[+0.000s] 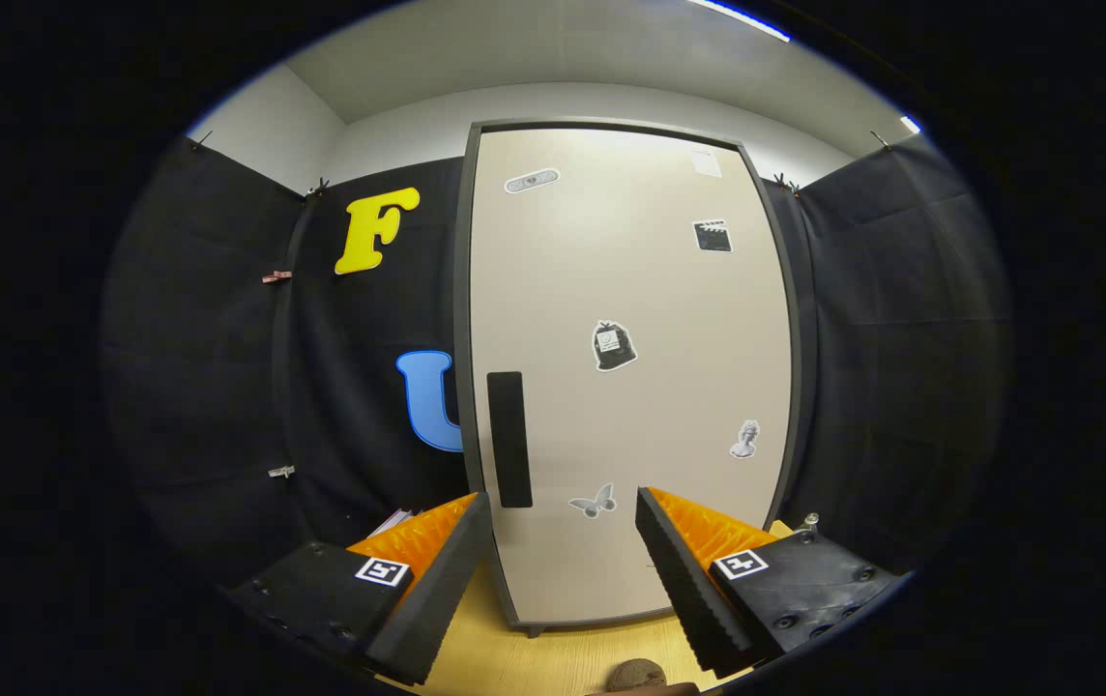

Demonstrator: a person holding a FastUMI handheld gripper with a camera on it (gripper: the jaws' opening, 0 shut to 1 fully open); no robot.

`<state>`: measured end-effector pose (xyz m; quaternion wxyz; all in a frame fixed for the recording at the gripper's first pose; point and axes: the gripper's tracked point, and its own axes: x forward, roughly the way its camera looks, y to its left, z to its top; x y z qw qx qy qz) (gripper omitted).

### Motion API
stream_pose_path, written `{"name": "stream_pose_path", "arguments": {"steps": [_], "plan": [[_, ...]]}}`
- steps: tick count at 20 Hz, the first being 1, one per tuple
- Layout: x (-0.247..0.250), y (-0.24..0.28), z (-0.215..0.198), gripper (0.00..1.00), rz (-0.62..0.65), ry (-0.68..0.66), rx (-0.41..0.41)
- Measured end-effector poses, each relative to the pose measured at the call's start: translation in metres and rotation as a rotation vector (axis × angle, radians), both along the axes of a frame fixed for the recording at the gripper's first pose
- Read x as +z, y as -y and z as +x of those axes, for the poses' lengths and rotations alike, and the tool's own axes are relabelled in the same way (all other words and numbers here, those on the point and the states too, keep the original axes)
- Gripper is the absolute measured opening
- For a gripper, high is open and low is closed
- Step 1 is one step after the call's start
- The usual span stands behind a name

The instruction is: Open the shoe cabinet door, grab the shoes and put them into the shoe cabinet, then close the shoe cabinet door.

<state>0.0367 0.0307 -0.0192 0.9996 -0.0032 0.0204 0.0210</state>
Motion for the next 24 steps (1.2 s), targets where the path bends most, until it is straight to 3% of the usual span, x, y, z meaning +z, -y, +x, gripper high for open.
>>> {"name": "stream_pose_path", "arguments": {"steps": [17, 18, 20, 23, 24], "plan": [[-0.027, -0.037, 0.114, 0.98, 0.014, -0.036, -0.007], [-0.027, -0.036, 0.119, 0.96, 0.015, -0.034, -0.018], [-0.025, -0.036, 0.123, 0.8, 0.014, -0.023, -0.029], [-0.021, -0.039, 0.124, 0.78, 0.007, 0.001, -0.035], [-0.02, -0.04, 0.127, 0.65, 0.004, 0.007, -0.037]]}}
